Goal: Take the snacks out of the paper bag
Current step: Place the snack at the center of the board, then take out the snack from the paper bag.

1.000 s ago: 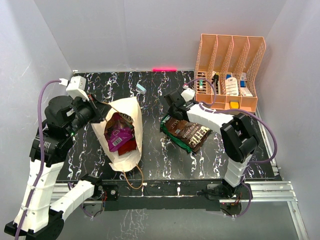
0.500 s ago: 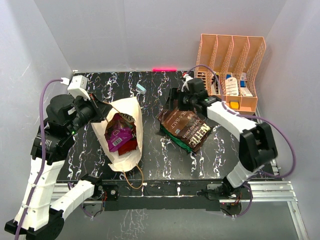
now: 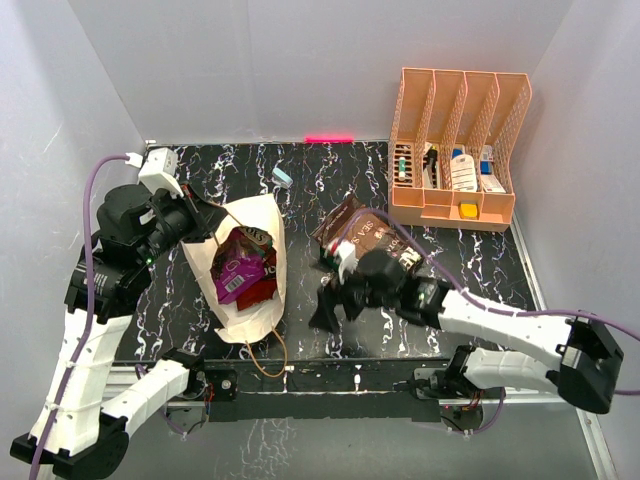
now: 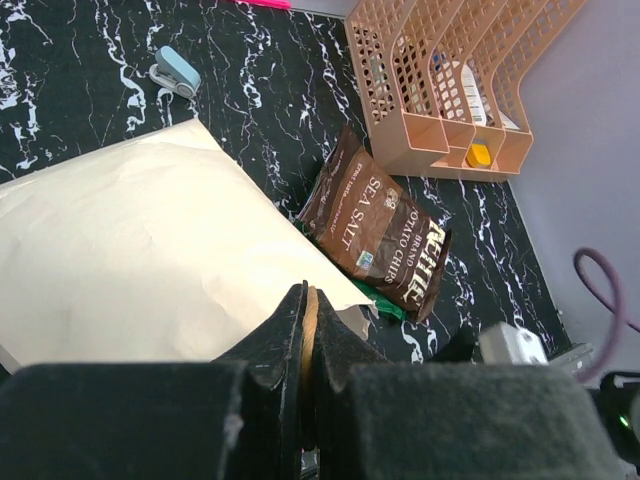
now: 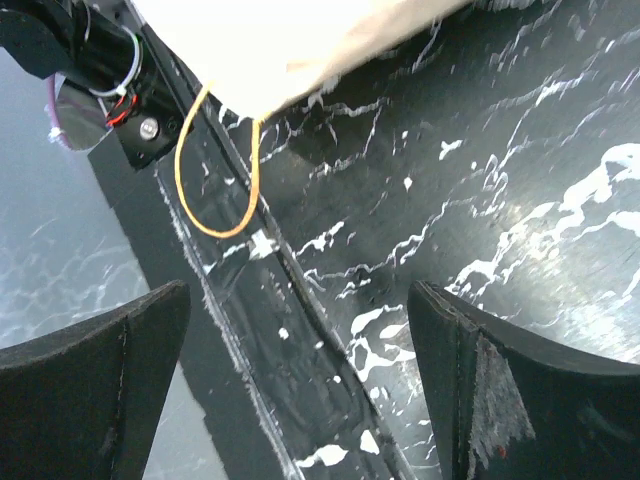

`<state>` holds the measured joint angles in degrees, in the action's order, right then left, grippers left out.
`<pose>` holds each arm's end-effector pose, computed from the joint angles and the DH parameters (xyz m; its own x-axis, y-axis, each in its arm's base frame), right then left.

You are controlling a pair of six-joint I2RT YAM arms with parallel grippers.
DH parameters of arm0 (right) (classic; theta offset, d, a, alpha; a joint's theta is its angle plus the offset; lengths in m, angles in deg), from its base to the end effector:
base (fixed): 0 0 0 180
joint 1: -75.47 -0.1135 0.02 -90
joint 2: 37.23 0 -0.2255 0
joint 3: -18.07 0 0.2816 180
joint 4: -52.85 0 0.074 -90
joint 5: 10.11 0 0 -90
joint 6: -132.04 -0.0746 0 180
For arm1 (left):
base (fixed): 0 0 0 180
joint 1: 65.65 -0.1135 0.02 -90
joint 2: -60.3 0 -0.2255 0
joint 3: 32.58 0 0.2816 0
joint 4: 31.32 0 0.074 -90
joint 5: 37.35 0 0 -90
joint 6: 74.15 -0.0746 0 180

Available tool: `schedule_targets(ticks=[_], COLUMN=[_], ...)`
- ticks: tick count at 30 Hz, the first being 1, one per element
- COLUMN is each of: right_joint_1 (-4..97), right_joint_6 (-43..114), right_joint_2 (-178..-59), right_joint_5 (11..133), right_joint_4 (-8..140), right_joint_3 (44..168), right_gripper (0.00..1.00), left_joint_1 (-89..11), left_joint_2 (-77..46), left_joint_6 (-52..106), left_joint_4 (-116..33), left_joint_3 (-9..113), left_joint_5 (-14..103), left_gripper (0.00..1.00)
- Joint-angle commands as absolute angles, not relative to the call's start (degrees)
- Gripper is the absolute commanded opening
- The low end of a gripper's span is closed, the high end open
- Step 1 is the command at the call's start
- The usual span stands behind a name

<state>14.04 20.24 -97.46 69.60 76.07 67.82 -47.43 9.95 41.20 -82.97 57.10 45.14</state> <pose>0.1354 0.2765 0.1762 -0.5937 -0.3262 -0.7357 -0.7698 0.4967 0.4010 0.2235 -0.0838 0.4340 -0.3678 -0.3258 -0.8710 0.3030 0.8435 -0.4435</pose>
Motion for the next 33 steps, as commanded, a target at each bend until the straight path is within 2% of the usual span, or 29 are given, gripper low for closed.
schedule_targets(ticks=[1,4,8,12,15,16,18,20,33], right_joint_1=[5.28,0.67,-3.85,-6.34,-6.36,-6.36,-6.29,-5.97,-0.80], right_joint_6=[29.00,39.48,59.06,73.15,80.35,83.65,87.52,90.51,97.46], right_joint_2=[-93.38,-97.37,-105.30,-113.38,-120.50,-122.55,-126.26,-128.81,-138.42], right_joint_5=[88.27,90.02,79.06,80.44,85.69,87.74,91.77,94.74,92.43], right_joint_4=[67.47,64.33,64.81,61.93,62.48,62.66,62.37,61.23,57.41], right_joint_3=[69.61,73.39,80.94,87.27,91.50,92.30,93.35,93.75,93.64], right_gripper=[0.93,0.93,0.89,0.90,0.83,0.77,0.65,0.58,0.57], left_joint_1=[-47.26,-47.37,-47.26,-47.33,-47.26,-47.30,-47.28,-47.28,-47.28], left_joint_2=[9.93,10.11,10.64,10.80,10.89,10.95,11.08,11.29,11.79], left_joint_6=[40.29,39.91,39.55,39.28,38.91,38.74,38.46,38.28,38.68], left_joint_4=[-82.61,-82.18,-81.54,-81.09,-81.25,-81.26,-81.48,-81.57,-81.14], left_joint_3=[59.83,59.79,60.32,60.81,61.46,61.70,62.08,62.16,61.28], left_joint_5=[44.56,44.48,44.19,43.10,43.26,43.29,43.36,43.47,43.42], left_gripper=[0.00,0.00,0.00,0.00,0.00,0.00,0.00,0.00,0.00])
